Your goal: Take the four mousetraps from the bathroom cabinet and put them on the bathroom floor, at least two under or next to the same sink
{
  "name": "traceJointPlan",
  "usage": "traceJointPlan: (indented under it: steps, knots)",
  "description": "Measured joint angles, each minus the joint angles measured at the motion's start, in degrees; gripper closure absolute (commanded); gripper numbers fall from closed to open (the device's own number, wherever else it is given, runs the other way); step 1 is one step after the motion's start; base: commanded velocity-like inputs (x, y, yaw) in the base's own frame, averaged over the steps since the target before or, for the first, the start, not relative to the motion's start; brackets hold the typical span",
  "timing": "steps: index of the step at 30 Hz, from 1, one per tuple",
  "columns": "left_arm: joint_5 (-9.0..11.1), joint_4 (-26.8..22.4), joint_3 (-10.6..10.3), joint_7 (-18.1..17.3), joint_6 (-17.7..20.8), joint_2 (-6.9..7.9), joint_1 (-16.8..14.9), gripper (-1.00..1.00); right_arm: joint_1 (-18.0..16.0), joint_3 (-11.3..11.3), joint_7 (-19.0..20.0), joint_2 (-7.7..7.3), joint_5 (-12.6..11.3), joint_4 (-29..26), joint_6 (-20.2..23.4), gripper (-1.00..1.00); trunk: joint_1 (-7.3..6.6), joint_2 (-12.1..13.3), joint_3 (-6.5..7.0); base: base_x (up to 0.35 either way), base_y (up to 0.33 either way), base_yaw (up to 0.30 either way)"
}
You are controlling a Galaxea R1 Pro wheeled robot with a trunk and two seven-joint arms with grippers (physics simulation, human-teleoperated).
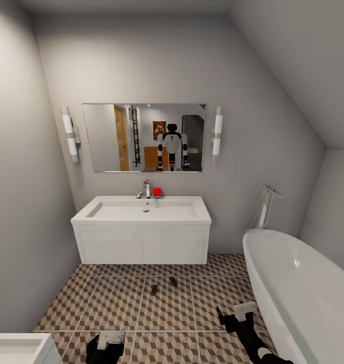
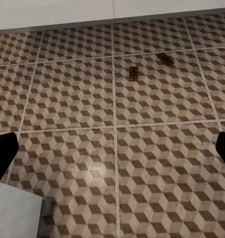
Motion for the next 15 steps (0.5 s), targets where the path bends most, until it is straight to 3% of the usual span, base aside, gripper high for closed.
traceJointPlan:
  steps: [15]
  knots:
    - [0.0,0.01,0.0,0.0,0.0,0.0,0.0,-1.0,0.0,0.0,-0.05,0.08,0.0,-0.01,0.04,-1.0,0.0,0.0,0.0,0.0,0.0,0.0]
